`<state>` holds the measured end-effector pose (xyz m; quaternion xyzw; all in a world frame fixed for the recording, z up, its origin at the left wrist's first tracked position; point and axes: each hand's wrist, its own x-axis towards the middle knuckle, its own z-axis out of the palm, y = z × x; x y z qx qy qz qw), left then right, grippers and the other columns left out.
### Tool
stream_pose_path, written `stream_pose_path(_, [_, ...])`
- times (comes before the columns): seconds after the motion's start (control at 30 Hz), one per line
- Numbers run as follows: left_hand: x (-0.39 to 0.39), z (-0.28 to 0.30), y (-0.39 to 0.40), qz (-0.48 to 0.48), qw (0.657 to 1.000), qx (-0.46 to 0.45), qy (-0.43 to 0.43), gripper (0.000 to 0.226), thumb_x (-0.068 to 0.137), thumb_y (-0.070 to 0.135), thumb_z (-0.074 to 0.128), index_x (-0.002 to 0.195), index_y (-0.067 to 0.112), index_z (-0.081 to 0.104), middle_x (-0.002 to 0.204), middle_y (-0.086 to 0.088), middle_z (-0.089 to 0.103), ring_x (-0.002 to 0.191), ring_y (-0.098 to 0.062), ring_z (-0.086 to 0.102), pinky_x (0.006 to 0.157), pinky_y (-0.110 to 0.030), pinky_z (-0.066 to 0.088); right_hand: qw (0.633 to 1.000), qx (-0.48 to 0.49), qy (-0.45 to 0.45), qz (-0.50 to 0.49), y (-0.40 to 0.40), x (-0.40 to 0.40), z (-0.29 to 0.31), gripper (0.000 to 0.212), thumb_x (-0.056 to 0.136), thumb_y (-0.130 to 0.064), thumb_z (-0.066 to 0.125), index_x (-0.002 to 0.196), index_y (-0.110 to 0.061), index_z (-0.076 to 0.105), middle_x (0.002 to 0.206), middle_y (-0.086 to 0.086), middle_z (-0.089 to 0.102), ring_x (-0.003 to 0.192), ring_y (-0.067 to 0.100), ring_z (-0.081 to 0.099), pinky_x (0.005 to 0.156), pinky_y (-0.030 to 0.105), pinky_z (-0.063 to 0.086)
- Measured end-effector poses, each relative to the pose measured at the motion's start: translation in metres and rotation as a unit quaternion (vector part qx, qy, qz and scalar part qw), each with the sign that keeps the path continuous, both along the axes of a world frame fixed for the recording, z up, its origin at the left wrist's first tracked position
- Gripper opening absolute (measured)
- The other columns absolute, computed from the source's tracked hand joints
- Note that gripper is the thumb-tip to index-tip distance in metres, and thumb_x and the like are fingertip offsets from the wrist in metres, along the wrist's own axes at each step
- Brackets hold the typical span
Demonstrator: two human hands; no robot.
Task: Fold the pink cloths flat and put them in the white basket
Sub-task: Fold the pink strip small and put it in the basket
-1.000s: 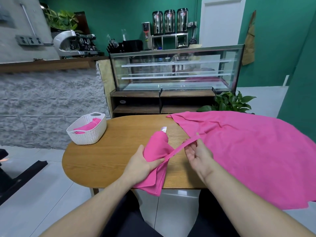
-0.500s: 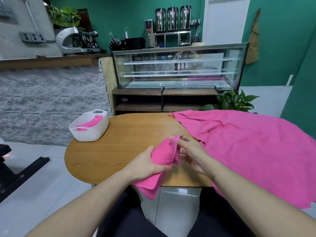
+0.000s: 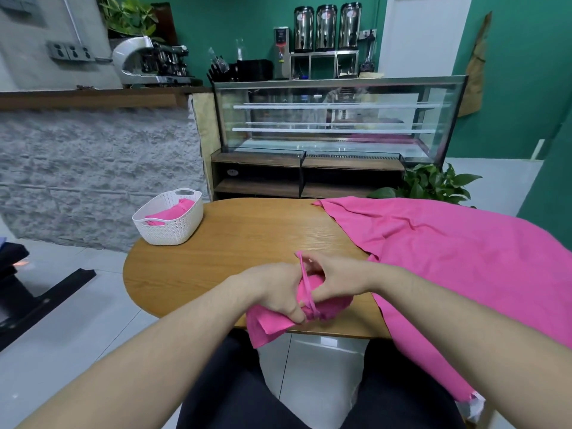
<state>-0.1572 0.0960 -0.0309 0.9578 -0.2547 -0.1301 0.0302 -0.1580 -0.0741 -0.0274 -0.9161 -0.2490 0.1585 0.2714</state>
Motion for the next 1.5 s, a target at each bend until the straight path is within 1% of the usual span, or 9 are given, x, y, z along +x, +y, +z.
stream_pose_path(0.1, [0.003,-0.002,0.009,-0.001,0.998,0.002,-0.059,0.079,0.063,0.058,0.081,0.127,0.027,0.047,0.106,0.005,0.063,0.091,-0.022,0.061,0.072,-0.03,0.046,1.0,-0.017,-0.008,0.0,0.001,0.009,-0.007,0.086,0.069,-0.039,0.081,0.139,-0.015,0.038,0.122,-0.002,0.064,0.109,0.022,0.063,0.093,0.039,0.053])
stream_pose_path(0.3, [0.017,-0.011,0.046,-0.007,0.985,-0.005,-0.17,0.085,0.061,0.089,0.057,0.131,0.048,0.034,0.105,0.009,0.066,0.096,-0.021,0.063,0.079,-0.037,0.053,0.999,0.021,-0.014,-0.042,0.01,0.033,-0.013,0.106,0.078,-0.039,0.082,0.156,-0.025,0.013,0.129,-0.005,0.051,0.103,0.008,0.054,0.061,-0.001,0.039])
stream_pose_path(0.53, [0.05,-0.009,0.081,-0.038,0.988,-0.052,-0.139,0.08,0.07,0.067,0.071,0.135,0.038,0.035,0.113,0.008,0.056,0.1,-0.017,0.057,0.087,-0.038,0.051,0.997,0.056,0.022,-0.058,0.025,0.068,-0.015,0.087,0.072,-0.048,0.084,0.141,-0.034,0.033,0.122,-0.015,0.058,0.106,0.007,0.06,0.083,0.026,0.057])
stream_pose_path(0.67, [0.064,-0.018,0.091,-0.046,0.979,-0.012,-0.199,0.084,0.075,0.045,0.074,0.143,0.035,0.025,0.117,0.001,0.05,0.097,-0.023,0.053,0.085,-0.036,0.048,0.994,-0.086,-0.068,0.023,0.049,0.094,-0.011,0.068,0.062,-0.056,0.072,0.119,-0.026,0.05,0.108,-0.009,0.055,0.1,0.017,0.056,0.086,0.032,0.051])
stream_pose_path(0.8, [0.087,-0.023,0.123,0.045,0.973,-0.071,-0.214,0.081,0.072,0.046,0.071,0.139,0.034,0.027,0.116,0.002,0.049,0.095,-0.025,0.055,0.085,-0.04,0.05,0.97,-0.167,-0.159,0.076,0.074,0.127,0.002,0.08,0.069,-0.051,0.072,0.138,-0.033,0.036,0.128,-0.006,0.051,0.113,0.019,0.049,0.096,0.037,0.044])
stream_pose_path(0.9, [0.11,-0.01,0.153,0.126,0.949,-0.1,-0.27,0.075,0.071,0.054,0.065,0.136,0.036,0.033,0.112,0.003,0.054,0.095,-0.029,0.062,0.079,-0.042,0.053,0.96,-0.09,-0.265,0.03,0.093,0.15,0.005,0.082,0.067,-0.056,0.063,0.14,-0.036,0.034,0.14,-0.01,0.045,0.13,0.016,0.04,0.107,0.046,0.036])
stream_pose_path(1.03, [0.149,0.009,0.195,0.241,0.918,-0.102,-0.297,0.074,0.073,0.066,0.063,0.134,0.034,0.039,0.112,-0.001,0.063,0.094,-0.033,0.065,0.077,-0.04,0.053,0.961,0.03,-0.273,-0.037,0.127,0.176,0.0,0.06,0.075,-0.05,0.053,0.13,-0.026,0.049,0.135,-0.005,0.051,0.128,0.019,0.043,0.105,0.046,0.038])
stream_pose_path(1.37, [0.254,0.017,0.28,0.405,0.868,-0.233,-0.17,0.077,0.065,0.066,0.055,0.136,0.047,0.03,0.104,0.001,0.055,0.091,-0.03,0.06,0.059,-0.03,0.043,0.982,-0.009,-0.187,0.039,0.237,0.245,-0.025,0.048,0.091,-0.027,0.057,0.138,-0.026,0.046,0.142,-0.005,0.046,0.129,0.019,0.044,0.106,0.039,0.04])
stream_pose_path(1.5, [0.283,0.007,0.293,0.443,0.848,-0.257,-0.135,0.086,0.065,0.052,0.071,0.141,0.039,0.032,0.123,-0.01,0.054,0.101,-0.033,0.06,0.084,-0.039,0.051,0.979,-0.018,-0.192,0.063,0.276,0.27,-0.026,0.047,0.092,-0.021,0.051,0.139,-0.025,0.045,0.143,-0.004,0.045,0.126,0.024,0.048,0.101,0.04,0.044])
